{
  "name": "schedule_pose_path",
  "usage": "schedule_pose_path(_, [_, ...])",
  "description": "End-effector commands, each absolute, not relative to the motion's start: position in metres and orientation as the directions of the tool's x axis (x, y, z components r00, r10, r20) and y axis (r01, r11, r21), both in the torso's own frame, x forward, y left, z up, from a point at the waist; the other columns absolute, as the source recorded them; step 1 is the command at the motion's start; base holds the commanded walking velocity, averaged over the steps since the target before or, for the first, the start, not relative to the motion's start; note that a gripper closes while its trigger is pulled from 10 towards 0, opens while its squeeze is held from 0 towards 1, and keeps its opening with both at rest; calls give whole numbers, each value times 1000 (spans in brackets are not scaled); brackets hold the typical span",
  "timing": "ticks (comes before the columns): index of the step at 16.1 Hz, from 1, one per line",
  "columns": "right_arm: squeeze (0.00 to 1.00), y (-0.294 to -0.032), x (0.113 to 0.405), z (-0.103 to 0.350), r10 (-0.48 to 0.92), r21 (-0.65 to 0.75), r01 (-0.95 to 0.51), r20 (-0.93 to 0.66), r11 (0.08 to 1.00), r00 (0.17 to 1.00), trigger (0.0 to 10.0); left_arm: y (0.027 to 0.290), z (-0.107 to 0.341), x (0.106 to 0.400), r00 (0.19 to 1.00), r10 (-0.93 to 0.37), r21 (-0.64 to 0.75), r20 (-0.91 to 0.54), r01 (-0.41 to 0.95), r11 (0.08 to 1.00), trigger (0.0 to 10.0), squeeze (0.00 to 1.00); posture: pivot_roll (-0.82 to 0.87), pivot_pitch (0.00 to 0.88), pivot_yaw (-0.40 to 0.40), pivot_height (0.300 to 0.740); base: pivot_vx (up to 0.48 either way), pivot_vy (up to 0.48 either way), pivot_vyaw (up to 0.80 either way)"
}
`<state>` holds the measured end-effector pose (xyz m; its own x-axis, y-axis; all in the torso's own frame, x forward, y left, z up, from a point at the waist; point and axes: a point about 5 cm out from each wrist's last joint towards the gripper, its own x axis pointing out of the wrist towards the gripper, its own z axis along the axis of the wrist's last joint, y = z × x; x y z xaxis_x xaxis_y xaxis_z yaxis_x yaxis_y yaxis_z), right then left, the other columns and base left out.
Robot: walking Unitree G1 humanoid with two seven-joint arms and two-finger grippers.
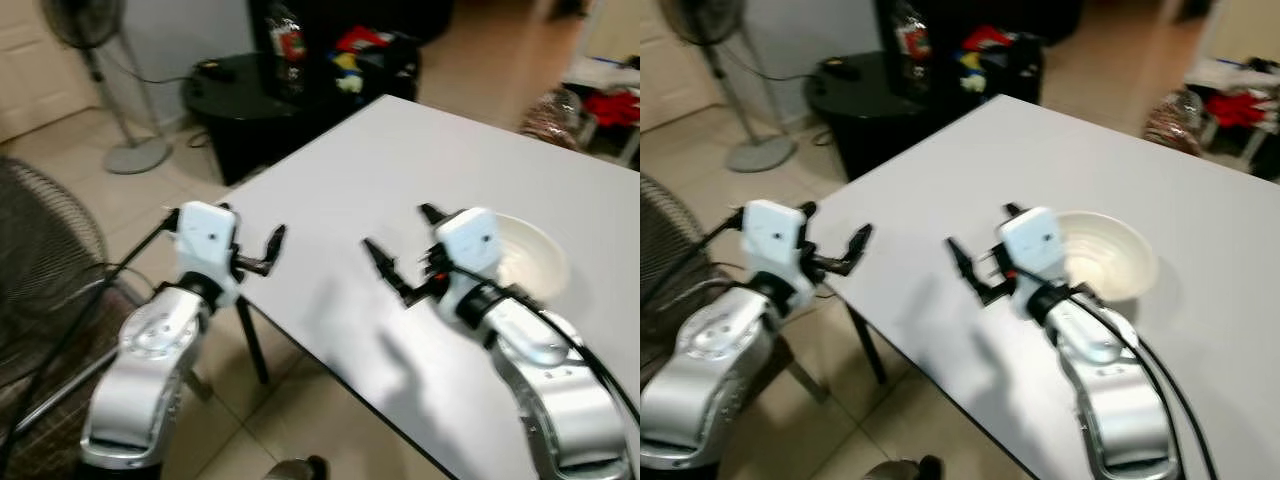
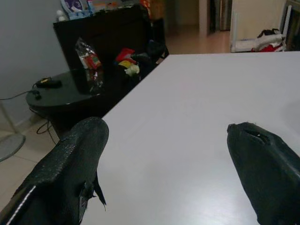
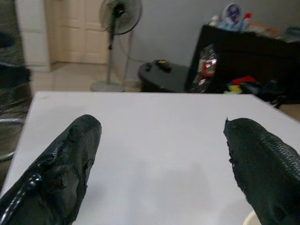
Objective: Setting the table
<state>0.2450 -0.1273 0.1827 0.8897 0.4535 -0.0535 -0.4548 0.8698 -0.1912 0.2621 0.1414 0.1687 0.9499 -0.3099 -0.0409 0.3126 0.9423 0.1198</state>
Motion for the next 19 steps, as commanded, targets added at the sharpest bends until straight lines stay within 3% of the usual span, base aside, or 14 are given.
schedule_pose_path(1, [1000,-127,246,186,449,-186,-447,-32,875,893,10000,146,172,266,959,-280,140,-36,282,949,10000,0,55,0,78,740,0,0,800])
schedule_pose_path(13, [1000,-137,251,181,410,-148,-410,-35,900,912,10000,136,172,267,959,-283,112,-29,285,952,10000,0,71,0,57,740,0,0,800])
schedule_pose_path(19, [1000,-136,249,176,424,-123,-429,-61,895,904,10000,136,170,264,958,-282,102,-41,285,953,10000,0,69,0,56,740,0,361,800])
